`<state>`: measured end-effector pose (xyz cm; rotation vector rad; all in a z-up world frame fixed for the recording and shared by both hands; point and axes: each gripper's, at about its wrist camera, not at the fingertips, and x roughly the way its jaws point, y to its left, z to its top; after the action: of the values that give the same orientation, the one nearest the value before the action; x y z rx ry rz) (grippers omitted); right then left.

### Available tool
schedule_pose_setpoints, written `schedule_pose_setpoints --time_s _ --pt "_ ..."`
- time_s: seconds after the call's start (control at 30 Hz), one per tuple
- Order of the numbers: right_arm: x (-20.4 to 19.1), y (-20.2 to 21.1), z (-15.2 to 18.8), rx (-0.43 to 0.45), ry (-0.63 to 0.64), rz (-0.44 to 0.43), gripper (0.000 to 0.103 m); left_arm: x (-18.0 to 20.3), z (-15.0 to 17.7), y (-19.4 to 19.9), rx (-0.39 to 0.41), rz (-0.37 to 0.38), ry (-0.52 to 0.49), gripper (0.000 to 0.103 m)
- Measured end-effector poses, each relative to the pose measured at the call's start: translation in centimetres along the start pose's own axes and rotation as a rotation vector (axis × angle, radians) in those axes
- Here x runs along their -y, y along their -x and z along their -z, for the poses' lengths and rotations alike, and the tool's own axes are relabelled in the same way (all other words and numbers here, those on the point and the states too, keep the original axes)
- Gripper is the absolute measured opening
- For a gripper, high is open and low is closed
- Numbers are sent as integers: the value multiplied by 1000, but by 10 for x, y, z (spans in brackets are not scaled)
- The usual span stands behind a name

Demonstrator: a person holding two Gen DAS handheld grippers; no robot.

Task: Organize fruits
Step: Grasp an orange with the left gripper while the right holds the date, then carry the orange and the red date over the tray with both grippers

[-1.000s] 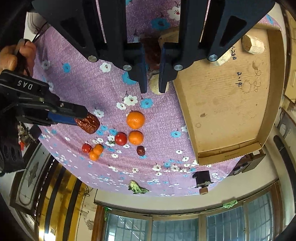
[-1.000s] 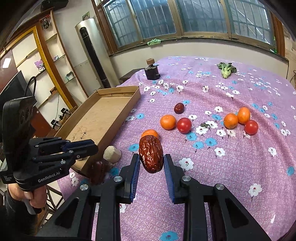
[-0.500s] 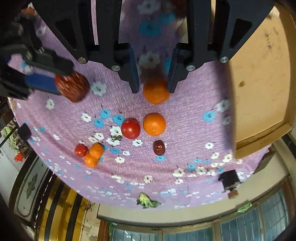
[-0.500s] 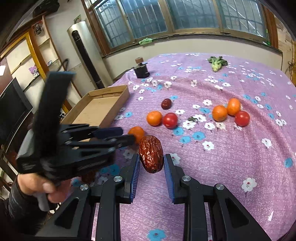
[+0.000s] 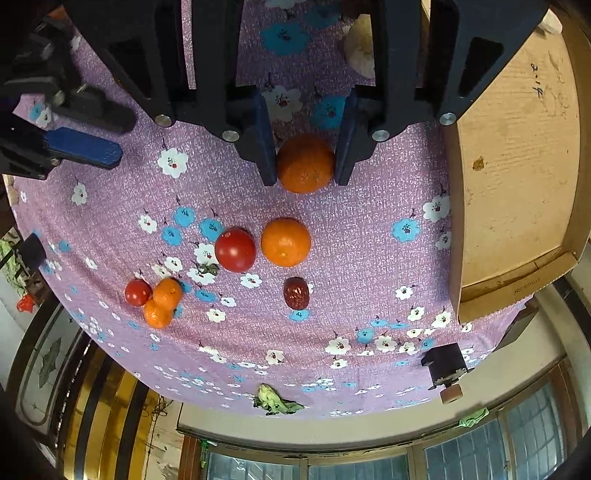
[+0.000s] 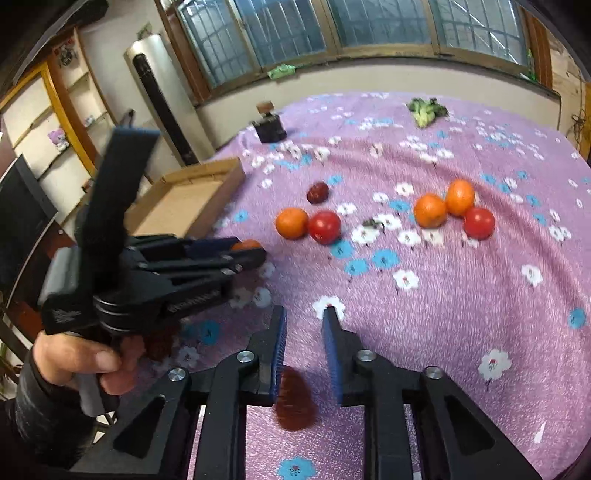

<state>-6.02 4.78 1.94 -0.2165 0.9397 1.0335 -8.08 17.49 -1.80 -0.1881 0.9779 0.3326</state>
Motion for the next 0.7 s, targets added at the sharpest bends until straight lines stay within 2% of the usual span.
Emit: schedule_pose_setpoints --time_s 0.13,0.2,0.33,0.37,0.5,0.53,0.57,0.6,0.63,0.7 --pt "-1 -4 10 -31 -5 -38 32 6 2 -9 -33 -48 -24 31" --pt "-6 -1 16 -37 20 -51 45 3 2 -11 -32 -25 0 31" --pt "-22 -7 24 -66 80 -36 46 4 -2 -10 -38 -21 6 31" --pt "-28 -11 25 -73 98 -49 48 5 -2 -10 -36 -21 4 31" --pt "-54 -20 34 -108 217 -16 47 4 1 -8 -29 -7 9 30" --pt "-58 -21 36 -114 237 -8 44 4 1 -7 -26 -6 8 30" --pt "-63 -24 39 -126 256 -2 32 4 1 -9 -25 -6 7 29" --pt "-66 -26 43 -126 271 9 26 4 1 -9 -24 -5 7 29" --pt "-70 -26 46 -114 296 35 26 4 1 -8 -22 3 8 29" --pt "-69 -23 47 -108 282 13 26 4 4 -6 -18 23 13 28"
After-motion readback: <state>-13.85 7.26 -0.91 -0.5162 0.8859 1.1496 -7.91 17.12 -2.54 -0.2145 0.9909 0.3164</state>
